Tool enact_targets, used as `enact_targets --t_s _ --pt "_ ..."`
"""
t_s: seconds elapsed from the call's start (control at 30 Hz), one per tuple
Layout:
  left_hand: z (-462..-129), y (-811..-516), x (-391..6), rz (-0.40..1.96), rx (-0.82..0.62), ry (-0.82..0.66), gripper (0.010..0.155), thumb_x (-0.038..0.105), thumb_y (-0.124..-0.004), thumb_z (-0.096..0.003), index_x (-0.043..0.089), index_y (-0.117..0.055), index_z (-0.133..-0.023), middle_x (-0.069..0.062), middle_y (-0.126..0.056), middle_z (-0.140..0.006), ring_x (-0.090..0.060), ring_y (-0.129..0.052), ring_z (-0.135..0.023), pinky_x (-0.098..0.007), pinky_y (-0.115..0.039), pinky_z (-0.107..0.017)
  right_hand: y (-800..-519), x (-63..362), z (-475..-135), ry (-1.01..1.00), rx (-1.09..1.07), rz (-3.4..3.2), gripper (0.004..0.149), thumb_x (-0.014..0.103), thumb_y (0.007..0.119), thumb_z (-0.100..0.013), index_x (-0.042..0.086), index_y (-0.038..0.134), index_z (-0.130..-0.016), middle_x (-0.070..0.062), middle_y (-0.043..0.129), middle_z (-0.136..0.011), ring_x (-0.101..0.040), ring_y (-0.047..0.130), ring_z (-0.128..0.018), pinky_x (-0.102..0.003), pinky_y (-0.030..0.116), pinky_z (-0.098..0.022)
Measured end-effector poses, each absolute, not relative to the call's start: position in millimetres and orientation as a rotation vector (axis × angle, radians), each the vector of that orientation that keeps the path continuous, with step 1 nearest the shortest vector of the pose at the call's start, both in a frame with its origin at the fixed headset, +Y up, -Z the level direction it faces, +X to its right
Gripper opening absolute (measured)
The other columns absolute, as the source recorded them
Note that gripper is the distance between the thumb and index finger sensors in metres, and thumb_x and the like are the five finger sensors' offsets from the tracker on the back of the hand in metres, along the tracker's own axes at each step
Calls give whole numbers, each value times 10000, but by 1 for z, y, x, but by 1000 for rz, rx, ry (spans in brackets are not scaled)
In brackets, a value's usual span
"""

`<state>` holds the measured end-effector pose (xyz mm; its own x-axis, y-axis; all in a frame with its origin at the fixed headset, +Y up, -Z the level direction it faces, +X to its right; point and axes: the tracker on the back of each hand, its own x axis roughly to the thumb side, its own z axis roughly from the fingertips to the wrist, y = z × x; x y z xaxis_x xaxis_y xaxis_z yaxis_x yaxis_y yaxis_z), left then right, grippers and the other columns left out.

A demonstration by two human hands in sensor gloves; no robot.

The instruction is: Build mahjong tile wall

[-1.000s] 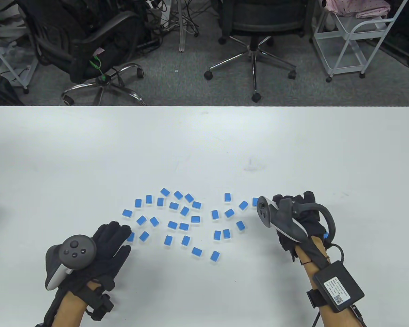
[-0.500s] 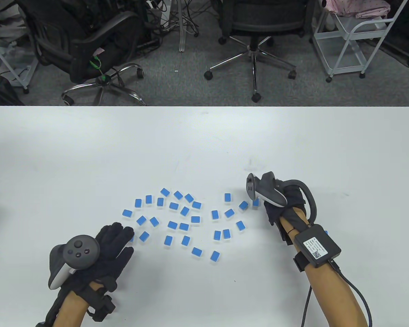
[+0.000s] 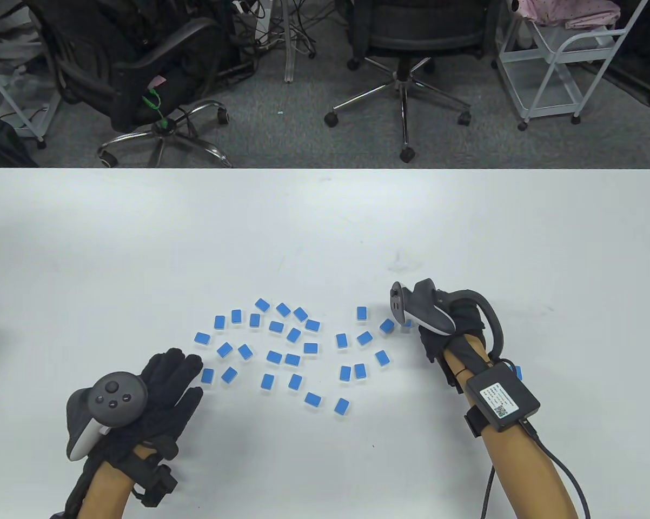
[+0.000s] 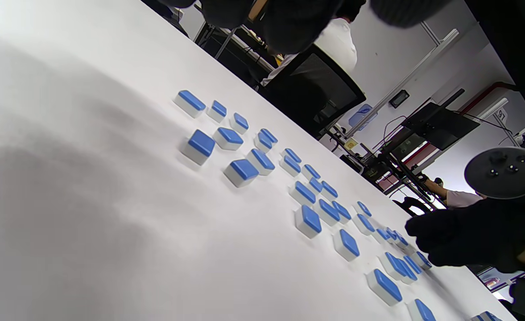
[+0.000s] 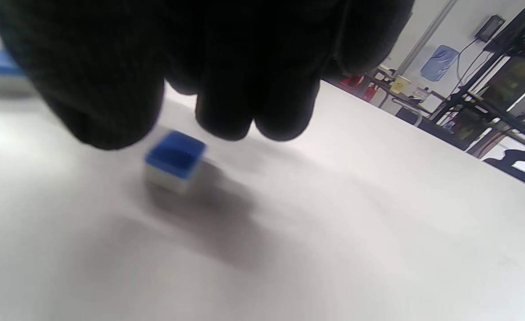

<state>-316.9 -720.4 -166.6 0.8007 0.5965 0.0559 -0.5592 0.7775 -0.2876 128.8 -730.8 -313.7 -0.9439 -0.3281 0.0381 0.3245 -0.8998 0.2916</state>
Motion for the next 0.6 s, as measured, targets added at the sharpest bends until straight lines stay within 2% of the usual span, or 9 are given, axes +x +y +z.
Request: enact_targets --t_s 0.07,0.13,0.27,0.33,0.5,0.6 --pt "-167 -720 -317 629 -264 -151 696 621 -535 -500 334 -469 -1131 -30 -285 -1219 -347 -224 -1127 -669 -220 -764 -735 119 -317 -408 3 -2741 712 448 924 -291 316 651 -935 53 862 -925 -252 836 -911 -603 502 -800" --pt "-169 -720 -317 627 -259 -151 695 621 -535 -500 336 -469 -1130 -29 -287 -1219 -348 -227 -1127 -669 -221 -764 -741 110 -320 -400 -12 -2707 689 447 924 -291 328 672 -921 71 883 -899 -244 821 -919 -606 474 -809" --pt "-171 -719 -319 628 -253 -141 693 621 -535 -499 338 -471 -1128 -28 -292 -1219 -349 -230 -1127 -669 -222 -765 -749 99 -320 -311 -19 -2646 570 425 937 -282 322 793 -824 90 985 -740 -194 872 -863 -590 475 -814" --pt "-171 -720 -319 636 -260 -144 694 620 -536 -500 335 -470 -1129 -32 -290 -1219 -350 -229 -1127 -670 -220 -764 -744 101 -320 -349 -23 -2625 554 451 933 -282 332 808 -809 94 990 -726 -184 871 -864 -589 452 -824" --pt "-170 -718 -318 632 -254 -148 694 621 -535 -500 335 -470 -1130 -31 -290 -1219 -349 -229 -1128 -670 -221 -764 -710 137 -311 -252 136 -2736 554 466 902 -307 347 771 -832 81 947 -785 -226 835 -892 -616 427 -811" --pt "-170 -718 -318 632 -253 -155 697 621 -535 -500 333 -469 -1132 -31 -292 -1219 -349 -232 -1127 -670 -223 -764 -707 164 -304 -289 263 -2722 552 469 905 -314 364 764 -838 67 925 -829 -253 811 -915 -634 403 -802"
